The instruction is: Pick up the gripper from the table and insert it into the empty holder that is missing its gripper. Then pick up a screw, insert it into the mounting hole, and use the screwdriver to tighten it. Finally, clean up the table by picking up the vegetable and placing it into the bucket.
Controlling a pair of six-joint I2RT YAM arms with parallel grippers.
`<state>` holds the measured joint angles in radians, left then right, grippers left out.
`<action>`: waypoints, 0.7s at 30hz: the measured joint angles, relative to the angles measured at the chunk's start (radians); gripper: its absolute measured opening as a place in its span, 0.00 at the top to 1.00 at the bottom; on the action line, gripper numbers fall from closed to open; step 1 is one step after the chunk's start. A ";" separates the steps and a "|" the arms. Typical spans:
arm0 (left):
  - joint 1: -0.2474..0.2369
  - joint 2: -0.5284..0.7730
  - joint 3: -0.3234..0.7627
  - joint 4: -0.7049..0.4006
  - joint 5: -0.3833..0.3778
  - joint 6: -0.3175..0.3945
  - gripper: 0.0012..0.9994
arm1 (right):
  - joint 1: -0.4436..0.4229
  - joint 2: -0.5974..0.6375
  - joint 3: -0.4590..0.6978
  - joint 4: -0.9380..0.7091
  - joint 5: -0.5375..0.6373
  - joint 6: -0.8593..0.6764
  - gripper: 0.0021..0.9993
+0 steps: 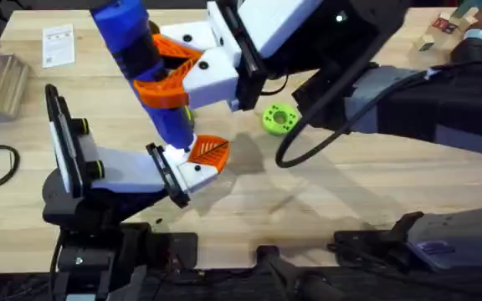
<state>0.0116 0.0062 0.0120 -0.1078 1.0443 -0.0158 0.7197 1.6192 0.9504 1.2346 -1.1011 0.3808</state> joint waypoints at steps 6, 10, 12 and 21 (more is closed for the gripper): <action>0.000 0.000 0.000 0.000 0.000 0.000 0.99 | 0.000 0.005 0.000 0.007 0.002 0.000 0.98; 0.000 0.000 0.000 0.000 0.000 -0.009 0.99 | 0.000 0.005 0.000 0.010 -0.008 0.000 0.98; 0.000 0.000 0.000 -0.001 0.012 -0.012 0.99 | 0.000 0.005 0.000 0.013 -0.020 0.000 0.98; 0.000 0.000 0.000 -0.002 0.017 -0.011 0.99 | 0.000 0.005 0.000 0.043 -0.049 -0.001 0.98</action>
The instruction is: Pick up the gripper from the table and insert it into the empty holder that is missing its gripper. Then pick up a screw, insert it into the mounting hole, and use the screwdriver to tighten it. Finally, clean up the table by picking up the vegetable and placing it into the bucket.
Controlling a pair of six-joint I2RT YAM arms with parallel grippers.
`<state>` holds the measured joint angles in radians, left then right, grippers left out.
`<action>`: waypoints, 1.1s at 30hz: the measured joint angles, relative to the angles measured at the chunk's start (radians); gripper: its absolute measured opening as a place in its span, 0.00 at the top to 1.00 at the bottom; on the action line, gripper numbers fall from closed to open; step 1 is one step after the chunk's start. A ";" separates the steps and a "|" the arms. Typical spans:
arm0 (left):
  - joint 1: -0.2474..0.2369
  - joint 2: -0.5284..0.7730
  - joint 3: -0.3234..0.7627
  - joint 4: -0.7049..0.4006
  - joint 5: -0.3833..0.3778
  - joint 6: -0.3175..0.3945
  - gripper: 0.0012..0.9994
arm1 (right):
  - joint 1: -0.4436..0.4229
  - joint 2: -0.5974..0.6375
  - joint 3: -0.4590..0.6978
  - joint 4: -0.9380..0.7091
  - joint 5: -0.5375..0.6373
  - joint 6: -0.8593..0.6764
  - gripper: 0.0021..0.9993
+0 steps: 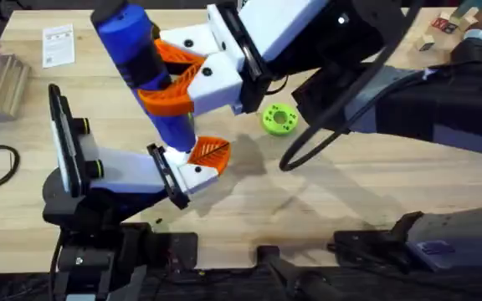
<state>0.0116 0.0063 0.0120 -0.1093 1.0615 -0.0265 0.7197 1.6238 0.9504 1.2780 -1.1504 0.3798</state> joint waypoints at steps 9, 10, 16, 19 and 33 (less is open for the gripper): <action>0.000 -0.001 0.000 0.002 -0.003 0.029 0.99 | -0.001 0.024 -0.002 0.157 -0.046 0.058 0.98; 0.000 -0.001 0.000 0.002 -0.002 0.031 0.99 | -0.001 0.024 0.003 0.156 -0.053 0.063 0.98; 0.000 0.000 0.005 -0.006 -0.008 0.029 0.99 | 0.000 0.022 0.126 0.157 -0.108 0.116 0.98; 0.000 -0.001 0.005 -0.006 -0.008 0.029 0.99 | -0.005 0.004 0.229 0.147 -0.127 0.150 0.98; 0.000 -0.001 0.005 -0.006 -0.010 0.026 0.99 | -0.011 -0.031 0.309 -0.047 -0.181 0.187 0.98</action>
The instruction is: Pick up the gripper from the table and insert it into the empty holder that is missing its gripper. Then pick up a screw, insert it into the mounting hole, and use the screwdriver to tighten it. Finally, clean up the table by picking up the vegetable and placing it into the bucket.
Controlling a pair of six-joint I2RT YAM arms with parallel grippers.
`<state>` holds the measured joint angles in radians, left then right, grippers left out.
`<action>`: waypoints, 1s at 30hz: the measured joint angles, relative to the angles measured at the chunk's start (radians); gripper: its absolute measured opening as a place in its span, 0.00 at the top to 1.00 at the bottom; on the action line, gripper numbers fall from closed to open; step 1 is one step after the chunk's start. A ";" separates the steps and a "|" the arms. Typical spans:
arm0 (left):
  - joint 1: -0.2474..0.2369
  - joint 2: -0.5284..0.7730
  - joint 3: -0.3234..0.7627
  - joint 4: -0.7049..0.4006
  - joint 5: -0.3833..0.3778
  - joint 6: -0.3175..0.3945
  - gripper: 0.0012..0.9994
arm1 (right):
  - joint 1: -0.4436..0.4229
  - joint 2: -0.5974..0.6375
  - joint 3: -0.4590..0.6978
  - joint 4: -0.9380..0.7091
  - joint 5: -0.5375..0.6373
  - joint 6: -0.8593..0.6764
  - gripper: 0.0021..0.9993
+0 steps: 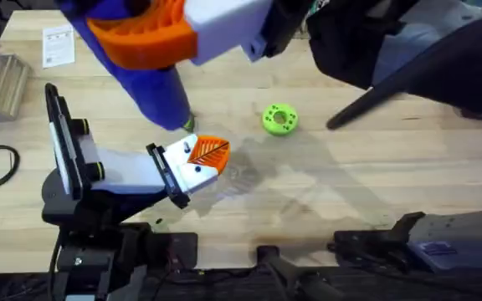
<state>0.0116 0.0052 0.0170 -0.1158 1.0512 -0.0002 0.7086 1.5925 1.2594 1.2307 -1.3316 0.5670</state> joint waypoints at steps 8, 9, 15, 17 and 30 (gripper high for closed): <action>0.000 0.000 0.000 0.000 0.000 0.000 0.99 | -0.118 0.002 0.022 -0.327 -0.016 -0.069 0.98; 0.000 0.000 0.000 0.000 0.000 0.000 0.99 | -0.149 0.002 0.036 -0.371 -0.013 -0.081 0.98; 0.000 0.000 0.000 0.000 0.000 0.000 0.99 | -0.249 0.002 0.090 -0.793 0.226 -0.243 0.98; 0.000 0.000 0.000 0.000 0.000 0.000 0.99 | -0.249 0.002 0.090 -0.945 0.360 -0.338 0.98; 0.000 0.000 0.000 0.000 0.000 0.000 0.99 | -0.480 -0.066 0.103 -1.684 0.807 -1.065 0.98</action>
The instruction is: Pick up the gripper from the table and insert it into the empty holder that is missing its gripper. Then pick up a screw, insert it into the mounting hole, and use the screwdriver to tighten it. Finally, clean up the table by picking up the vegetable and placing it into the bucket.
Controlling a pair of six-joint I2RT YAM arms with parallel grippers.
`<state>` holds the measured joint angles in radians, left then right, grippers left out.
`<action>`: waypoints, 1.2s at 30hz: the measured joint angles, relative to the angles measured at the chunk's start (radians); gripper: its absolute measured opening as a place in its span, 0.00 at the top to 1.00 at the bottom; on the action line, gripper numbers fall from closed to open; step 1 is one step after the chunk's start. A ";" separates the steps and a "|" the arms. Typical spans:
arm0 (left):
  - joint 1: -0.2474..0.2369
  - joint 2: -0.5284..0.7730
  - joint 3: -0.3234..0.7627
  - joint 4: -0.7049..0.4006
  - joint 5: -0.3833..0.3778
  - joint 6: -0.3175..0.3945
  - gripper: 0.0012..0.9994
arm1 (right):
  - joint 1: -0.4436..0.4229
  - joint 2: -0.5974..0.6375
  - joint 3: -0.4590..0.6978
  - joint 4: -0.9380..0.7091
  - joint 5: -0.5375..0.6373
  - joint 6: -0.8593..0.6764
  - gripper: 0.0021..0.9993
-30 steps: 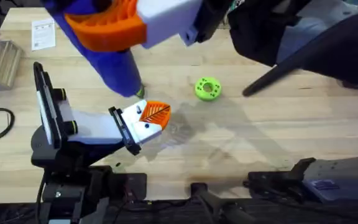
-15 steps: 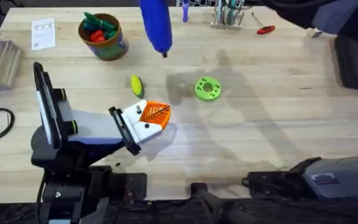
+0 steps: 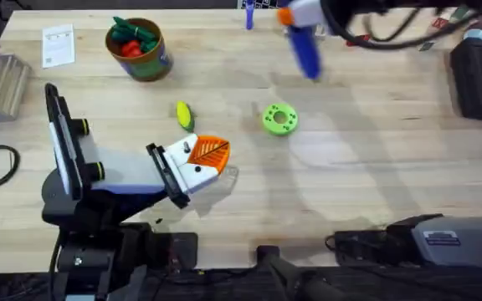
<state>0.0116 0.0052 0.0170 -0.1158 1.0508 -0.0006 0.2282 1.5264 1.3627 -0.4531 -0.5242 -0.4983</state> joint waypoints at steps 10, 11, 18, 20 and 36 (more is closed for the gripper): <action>0.000 0.000 0.000 0.000 0.000 0.000 0.99 | -0.092 0.073 0.016 -0.342 0.401 -0.616 0.98; 0.000 0.000 0.000 0.000 0.000 0.000 0.99 | -0.096 0.097 0.017 -0.334 0.424 -0.648 0.98; 0.000 0.000 0.000 0.000 0.000 0.000 0.99 | -0.107 0.259 0.017 -0.331 0.548 -0.758 0.98; 0.000 0.000 0.000 0.000 0.000 0.000 0.99 | -0.110 0.300 0.017 -0.330 0.567 -0.772 0.98; 0.000 0.000 0.000 0.000 0.000 0.000 0.99 | -0.115 0.354 0.017 -0.317 0.599 -0.790 0.06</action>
<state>0.0116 0.0055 0.0170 -0.1158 1.0509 -0.0006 0.1127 1.8805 1.3792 -0.7697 0.0743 -1.2879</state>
